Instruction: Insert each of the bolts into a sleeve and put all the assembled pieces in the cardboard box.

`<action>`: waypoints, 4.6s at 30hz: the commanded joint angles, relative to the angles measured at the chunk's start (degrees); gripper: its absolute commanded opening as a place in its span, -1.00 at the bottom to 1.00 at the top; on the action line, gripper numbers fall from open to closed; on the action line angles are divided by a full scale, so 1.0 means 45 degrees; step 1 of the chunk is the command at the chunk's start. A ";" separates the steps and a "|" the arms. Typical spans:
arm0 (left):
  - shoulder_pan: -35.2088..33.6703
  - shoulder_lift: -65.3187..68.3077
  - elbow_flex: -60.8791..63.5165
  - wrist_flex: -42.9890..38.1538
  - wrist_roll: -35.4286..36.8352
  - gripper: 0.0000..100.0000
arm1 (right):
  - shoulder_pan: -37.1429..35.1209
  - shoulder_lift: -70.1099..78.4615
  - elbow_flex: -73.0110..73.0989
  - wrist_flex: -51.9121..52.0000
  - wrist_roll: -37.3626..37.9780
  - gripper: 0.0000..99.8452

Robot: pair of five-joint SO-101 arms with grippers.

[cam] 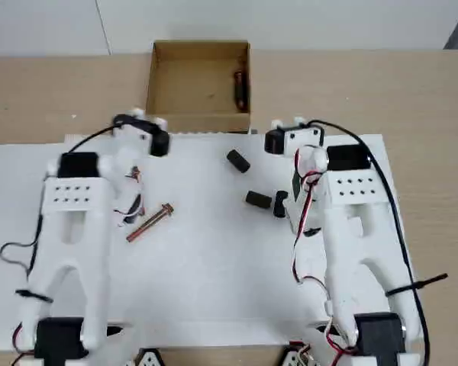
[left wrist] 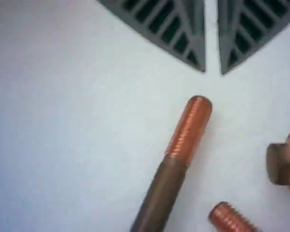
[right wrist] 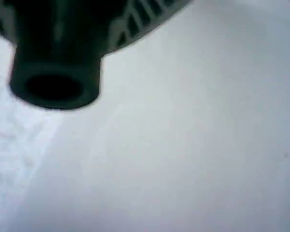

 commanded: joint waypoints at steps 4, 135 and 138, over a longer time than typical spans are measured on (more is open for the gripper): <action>0.1621 0.0508 -0.0557 -0.0371 -0.0391 -0.97 | 0.0088 -0.1377 0.0664 -0.0205 0.0156 -0.98; 0.3751 -2.0122 1.1673 -0.7893 1.0745 -0.99 | -0.6457 -1.9722 1.4300 -0.9407 -0.3282 -0.99; 0.3751 -2.0122 1.2161 -0.9026 1.1526 -0.99 | -0.7004 -1.9702 1.4300 -0.9426 -0.3282 -0.99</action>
